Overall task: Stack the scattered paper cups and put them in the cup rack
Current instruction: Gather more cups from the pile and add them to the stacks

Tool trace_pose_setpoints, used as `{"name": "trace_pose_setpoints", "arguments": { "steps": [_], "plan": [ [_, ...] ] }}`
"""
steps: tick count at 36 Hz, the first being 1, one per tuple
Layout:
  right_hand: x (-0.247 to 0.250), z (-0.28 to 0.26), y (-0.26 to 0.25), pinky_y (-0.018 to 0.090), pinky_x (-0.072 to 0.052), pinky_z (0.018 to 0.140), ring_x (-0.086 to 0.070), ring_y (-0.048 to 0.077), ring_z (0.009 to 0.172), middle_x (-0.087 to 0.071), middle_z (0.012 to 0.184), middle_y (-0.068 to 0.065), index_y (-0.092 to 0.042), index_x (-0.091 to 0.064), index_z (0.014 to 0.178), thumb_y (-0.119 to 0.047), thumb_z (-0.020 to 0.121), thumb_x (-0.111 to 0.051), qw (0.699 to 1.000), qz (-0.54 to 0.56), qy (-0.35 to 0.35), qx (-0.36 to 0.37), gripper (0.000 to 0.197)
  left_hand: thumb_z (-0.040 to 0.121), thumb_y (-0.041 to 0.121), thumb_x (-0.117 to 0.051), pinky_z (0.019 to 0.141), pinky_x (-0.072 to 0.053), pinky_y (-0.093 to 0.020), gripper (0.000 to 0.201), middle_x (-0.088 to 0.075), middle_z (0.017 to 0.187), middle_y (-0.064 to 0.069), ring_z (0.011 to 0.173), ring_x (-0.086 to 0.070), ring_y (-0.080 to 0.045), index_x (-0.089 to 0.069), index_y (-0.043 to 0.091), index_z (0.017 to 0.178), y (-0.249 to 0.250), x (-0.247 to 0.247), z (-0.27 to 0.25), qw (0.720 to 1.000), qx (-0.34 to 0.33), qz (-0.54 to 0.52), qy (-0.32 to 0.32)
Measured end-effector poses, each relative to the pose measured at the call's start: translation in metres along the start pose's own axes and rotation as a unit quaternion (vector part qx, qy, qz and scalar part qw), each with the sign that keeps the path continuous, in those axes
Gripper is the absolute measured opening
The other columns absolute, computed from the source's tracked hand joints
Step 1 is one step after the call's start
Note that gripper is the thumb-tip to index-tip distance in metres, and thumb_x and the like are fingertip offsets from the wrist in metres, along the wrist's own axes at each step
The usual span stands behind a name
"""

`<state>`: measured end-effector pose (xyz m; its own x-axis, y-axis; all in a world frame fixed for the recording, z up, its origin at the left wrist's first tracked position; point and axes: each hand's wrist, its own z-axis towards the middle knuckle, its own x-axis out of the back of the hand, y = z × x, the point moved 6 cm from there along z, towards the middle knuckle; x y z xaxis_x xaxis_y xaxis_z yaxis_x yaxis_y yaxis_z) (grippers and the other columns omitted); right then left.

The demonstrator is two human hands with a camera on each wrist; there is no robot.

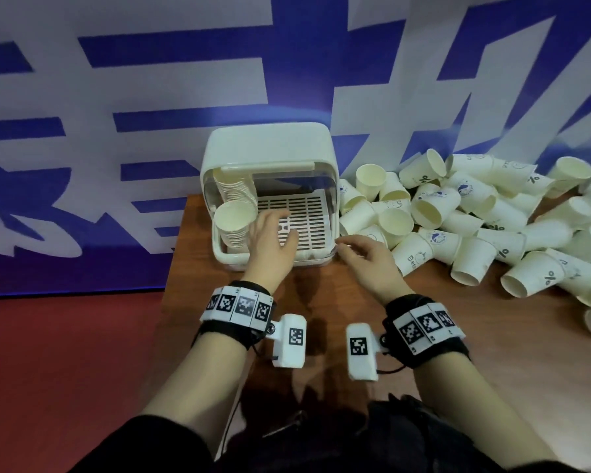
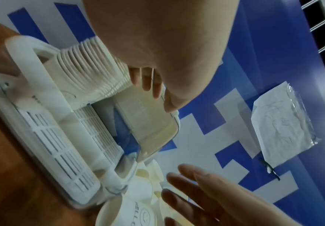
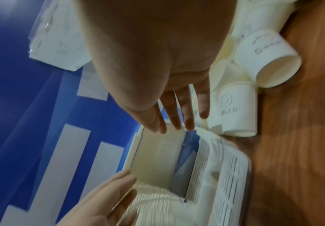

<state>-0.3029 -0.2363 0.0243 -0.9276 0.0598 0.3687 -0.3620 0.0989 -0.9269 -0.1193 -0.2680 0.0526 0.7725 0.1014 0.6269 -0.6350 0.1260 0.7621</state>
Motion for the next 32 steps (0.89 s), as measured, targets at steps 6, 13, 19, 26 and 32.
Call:
{"name": "trace_pose_setpoints", "arguments": {
  "steps": [6,13,19,26,32],
  "plan": [
    [0.056,-0.007,0.034,0.015,-0.046,0.074,-0.06,0.009,0.076,-0.066,0.079,-0.004,-0.013,-0.07,0.09,-0.023,0.091,-0.061,0.998,0.026,0.038,-0.047,0.013,0.094,0.014,-0.055,0.112,-0.03,-0.035,0.036,-0.049,0.134,-0.004,0.129,-0.04,-0.018,-0.051,0.013,0.129,0.022,-0.041,-0.006,0.997,0.018,-0.024,-0.072],
    [0.123,-0.009,0.063,0.026,-0.048,0.075,-0.061,0.017,0.079,-0.066,0.081,0.002,-0.009,-0.067,0.088,-0.014,0.091,-0.059,0.991,0.056,0.093,-0.08,0.009,0.092,0.014,-0.058,0.103,-0.038,-0.029,0.033,-0.054,0.124,-0.003,0.118,-0.049,-0.018,-0.054,0.012,0.125,0.048,-0.099,-0.011,0.989,0.032,-0.023,-0.139],
    [0.185,-0.011,0.093,0.024,-0.043,0.074,-0.059,0.012,0.082,-0.065,0.085,-0.002,-0.016,-0.066,0.095,-0.017,0.09,-0.058,0.982,0.01,0.16,-0.101,0.01,0.091,0.016,-0.059,0.107,-0.036,-0.038,0.035,-0.053,0.128,-0.006,0.123,-0.046,-0.021,-0.054,0.011,0.125,0.068,-0.149,-0.015,0.986,0.032,-0.013,-0.164],
    [0.248,-0.017,0.123,0.031,-0.045,0.072,-0.058,0.021,0.087,-0.062,0.095,0.005,-0.013,-0.062,0.106,-0.018,0.09,-0.052,0.966,-0.021,0.219,-0.14,0.019,0.092,0.025,-0.057,0.104,-0.033,-0.036,0.038,-0.051,0.126,-0.01,0.12,-0.042,-0.026,-0.051,0.01,0.127,0.091,-0.202,-0.02,0.979,0.017,0.091,-0.182],
    [0.291,-0.02,0.147,0.019,-0.046,0.075,-0.056,0.018,0.087,-0.059,0.109,0.009,-0.008,-0.058,0.111,-0.015,0.091,-0.051,0.955,-0.067,0.248,-0.149,0.022,0.092,0.032,-0.055,0.106,-0.028,-0.035,0.047,-0.048,0.135,-0.009,0.126,-0.039,-0.028,-0.047,0.011,0.134,0.096,-0.24,-0.024,0.97,0.035,0.167,-0.175]
  ]
}}
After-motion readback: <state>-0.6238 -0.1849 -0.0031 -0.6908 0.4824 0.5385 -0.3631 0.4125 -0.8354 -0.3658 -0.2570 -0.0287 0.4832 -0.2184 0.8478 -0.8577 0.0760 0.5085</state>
